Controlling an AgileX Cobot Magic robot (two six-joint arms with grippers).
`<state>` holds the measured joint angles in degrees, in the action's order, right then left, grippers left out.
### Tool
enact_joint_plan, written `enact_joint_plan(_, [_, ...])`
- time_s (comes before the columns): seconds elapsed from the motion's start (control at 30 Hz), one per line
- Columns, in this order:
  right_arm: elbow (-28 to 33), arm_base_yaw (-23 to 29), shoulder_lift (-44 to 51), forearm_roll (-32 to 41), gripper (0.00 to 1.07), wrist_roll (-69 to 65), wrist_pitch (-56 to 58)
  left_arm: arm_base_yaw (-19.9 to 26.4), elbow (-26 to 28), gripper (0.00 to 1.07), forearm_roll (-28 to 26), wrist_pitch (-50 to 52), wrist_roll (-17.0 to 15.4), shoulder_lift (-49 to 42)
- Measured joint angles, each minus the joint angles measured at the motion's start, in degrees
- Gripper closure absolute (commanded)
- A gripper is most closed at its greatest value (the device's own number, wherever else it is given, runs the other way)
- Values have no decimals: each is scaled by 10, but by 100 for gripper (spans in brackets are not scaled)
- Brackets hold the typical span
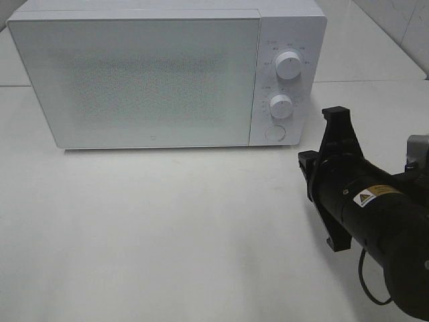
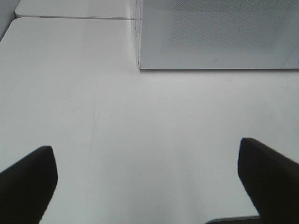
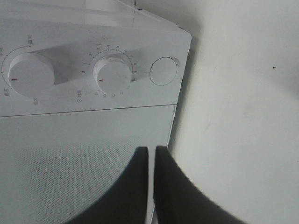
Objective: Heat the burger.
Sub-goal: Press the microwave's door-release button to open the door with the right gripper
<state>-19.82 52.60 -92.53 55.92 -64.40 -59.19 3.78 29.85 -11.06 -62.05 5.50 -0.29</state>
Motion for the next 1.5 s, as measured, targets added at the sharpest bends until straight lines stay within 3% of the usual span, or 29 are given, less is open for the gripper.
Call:
enact_joint_plan(0.53, [-25, -1, -63, 18, 107, -22, -14, 0, 0, 8, 0, 0, 0, 0])
enact_joint_plan(1.03, [-102, -92, -123, -42, 107, -30, 21, 0, 0, 8, 0, 0, 0, 0])
enact_joint_plan(1.5, [-166, -139, -182, -108, 107, -75, 47, 0, 0, 8, 0, 0, 0, 0])
